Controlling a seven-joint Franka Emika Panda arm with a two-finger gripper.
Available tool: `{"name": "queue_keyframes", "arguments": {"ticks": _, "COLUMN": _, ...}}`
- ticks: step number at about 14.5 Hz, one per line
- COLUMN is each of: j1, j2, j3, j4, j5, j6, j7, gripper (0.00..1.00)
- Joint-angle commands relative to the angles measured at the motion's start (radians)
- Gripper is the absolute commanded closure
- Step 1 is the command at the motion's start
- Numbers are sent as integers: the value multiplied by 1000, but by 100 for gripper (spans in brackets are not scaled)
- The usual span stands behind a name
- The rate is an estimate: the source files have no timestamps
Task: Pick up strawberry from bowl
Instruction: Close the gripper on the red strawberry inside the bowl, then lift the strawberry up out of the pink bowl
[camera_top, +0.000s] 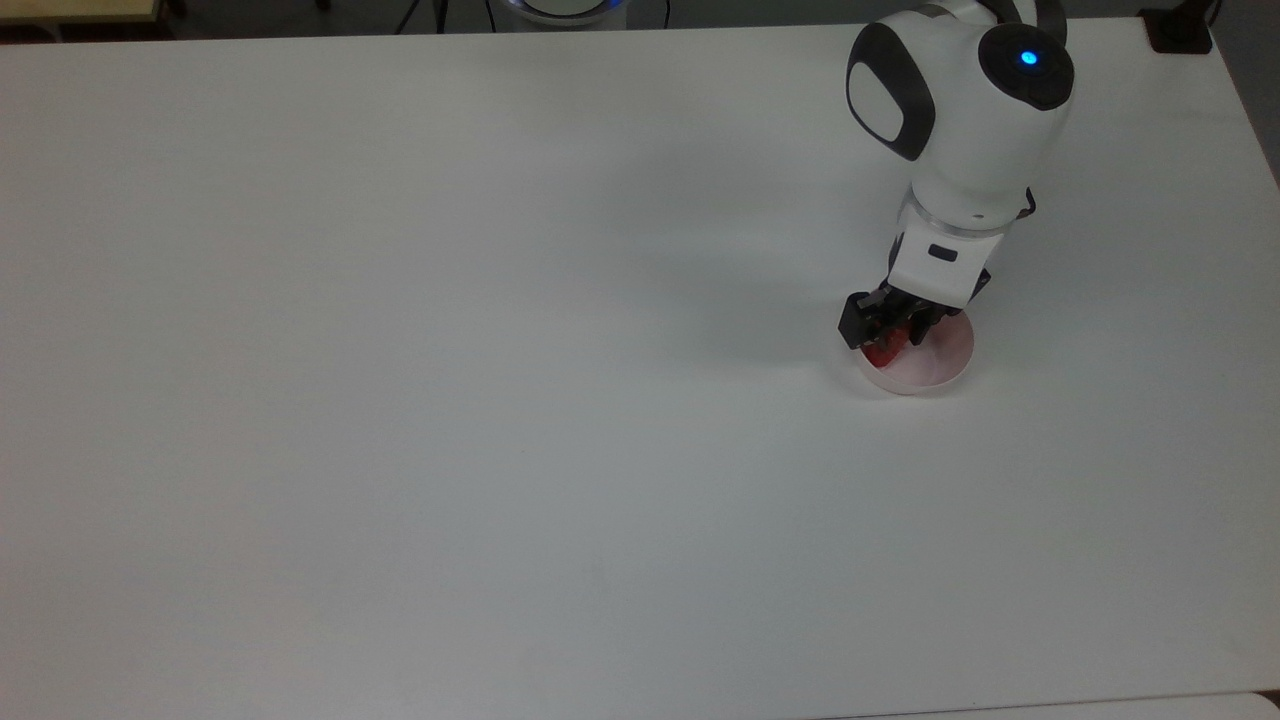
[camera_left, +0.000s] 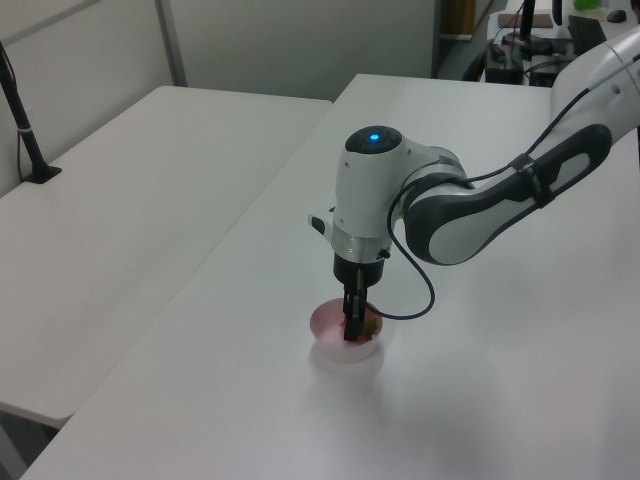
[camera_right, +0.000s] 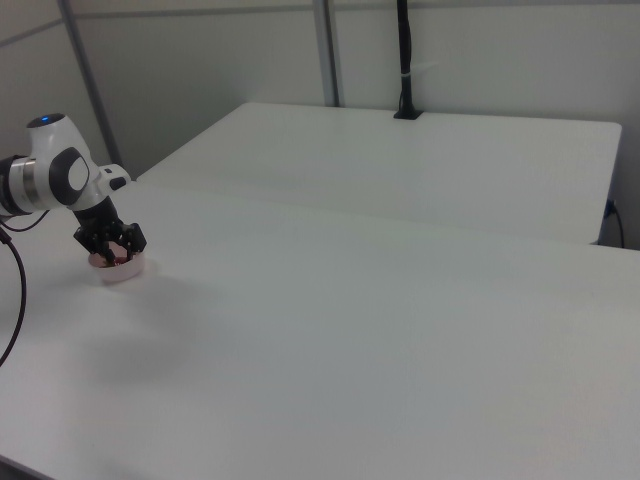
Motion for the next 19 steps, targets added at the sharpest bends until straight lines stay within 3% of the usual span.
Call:
{"name": "queue_keyframes", "arguments": {"ticks": 1, "j1": 5, "j2": -4, "j3": -10, "j4": -7, "j5": 29, "j6": -25, "j7": -27, "gripper": 72}}
{"name": "queue_keyframes", "arguments": {"ticks": 15, "j1": -10, "j2": -112, "j3": -44, "j4": 18, "j5": 93, "j6": -140, "j7": -24, "gripper": 72}}
{"name": "queue_keyframes", "arguments": {"ticks": 19, "j1": -77, "j2": -222, "j3": -68, "j4": -11, "j5": 84, "j6": -337, "j7": -169, "gripper": 72}}
